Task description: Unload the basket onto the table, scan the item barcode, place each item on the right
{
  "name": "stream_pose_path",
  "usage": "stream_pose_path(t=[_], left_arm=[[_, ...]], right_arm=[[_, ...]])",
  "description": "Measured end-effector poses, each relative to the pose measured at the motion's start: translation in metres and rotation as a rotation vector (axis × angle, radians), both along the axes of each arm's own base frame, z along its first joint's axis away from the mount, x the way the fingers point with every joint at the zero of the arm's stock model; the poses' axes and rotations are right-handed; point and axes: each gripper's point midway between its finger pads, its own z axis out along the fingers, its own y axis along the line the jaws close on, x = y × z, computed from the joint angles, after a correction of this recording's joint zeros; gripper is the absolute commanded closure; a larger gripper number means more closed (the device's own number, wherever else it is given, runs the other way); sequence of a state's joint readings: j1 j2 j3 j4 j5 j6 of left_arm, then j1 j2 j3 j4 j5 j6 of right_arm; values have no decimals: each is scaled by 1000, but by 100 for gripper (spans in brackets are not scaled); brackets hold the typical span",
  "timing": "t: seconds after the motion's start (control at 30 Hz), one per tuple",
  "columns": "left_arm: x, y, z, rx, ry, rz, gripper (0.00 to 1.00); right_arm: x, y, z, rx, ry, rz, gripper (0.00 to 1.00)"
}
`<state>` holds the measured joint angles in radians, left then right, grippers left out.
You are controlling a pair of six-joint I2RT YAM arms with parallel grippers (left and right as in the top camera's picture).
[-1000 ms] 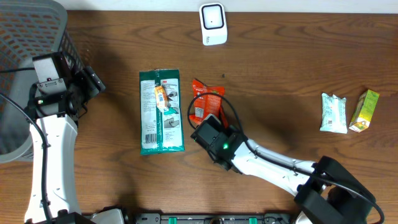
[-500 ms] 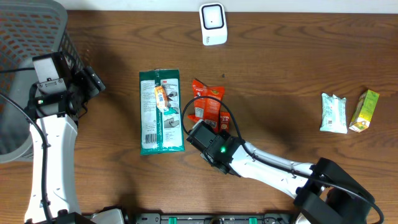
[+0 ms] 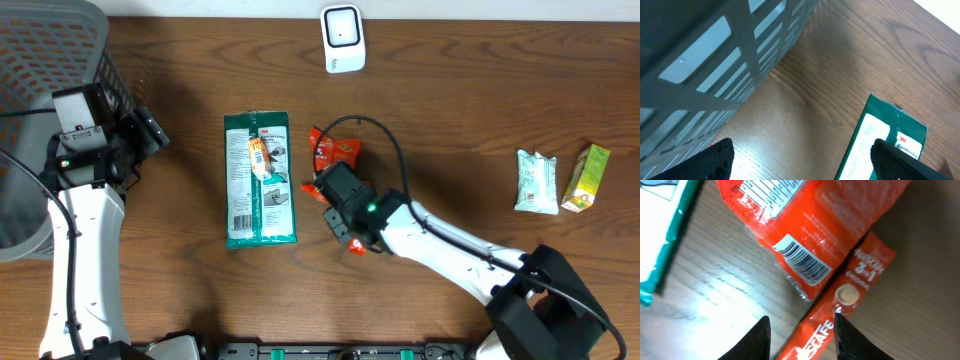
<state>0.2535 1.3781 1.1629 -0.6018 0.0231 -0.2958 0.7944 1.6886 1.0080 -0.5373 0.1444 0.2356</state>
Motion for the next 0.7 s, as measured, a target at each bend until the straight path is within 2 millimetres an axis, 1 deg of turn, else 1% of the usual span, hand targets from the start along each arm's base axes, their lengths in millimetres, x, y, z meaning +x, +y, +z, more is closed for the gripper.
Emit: stream_pose_path(t=[0.03, 0.07, 0.1, 0.17, 0.2, 0.27, 0.33, 0.43, 0.5, 0.6, 0.7], left_arm=[[0, 0, 0, 0, 0, 0, 12], [0, 0, 0, 0, 0, 0, 12], [0, 0, 0, 0, 0, 0, 12], [0, 0, 0, 0, 0, 0, 12], [0, 0, 0, 0, 0, 0, 12], [0, 0, 0, 0, 0, 0, 12], [0, 0, 0, 0, 0, 0, 12], [0, 0, 0, 0, 0, 0, 12], [0, 0, 0, 0, 0, 0, 12], [0, 0, 0, 0, 0, 0, 12], [0, 0, 0, 0, 0, 0, 12]], right_arm=[[-2, -2, -1, 10, 25, -11, 60], [-5, -3, -3, 16, 47, -25, 60], [-7, -5, -4, 17, 62, -33, 66], [-11, -8, -5, 27, 95, -76, 84], [-13, -11, -7, 28, 115, -115, 85], [-16, -19, -9, 37, 148, -225, 73], [-14, -23, -9, 59, 158, -319, 68], [-10, -25, -9, 79, 155, -406, 63], [-10, -28, -10, 79, 146, -449, 62], [-10, -31, -11, 72, 137, -481, 60], [-11, -32, -13, 66, 134, -498, 60]])
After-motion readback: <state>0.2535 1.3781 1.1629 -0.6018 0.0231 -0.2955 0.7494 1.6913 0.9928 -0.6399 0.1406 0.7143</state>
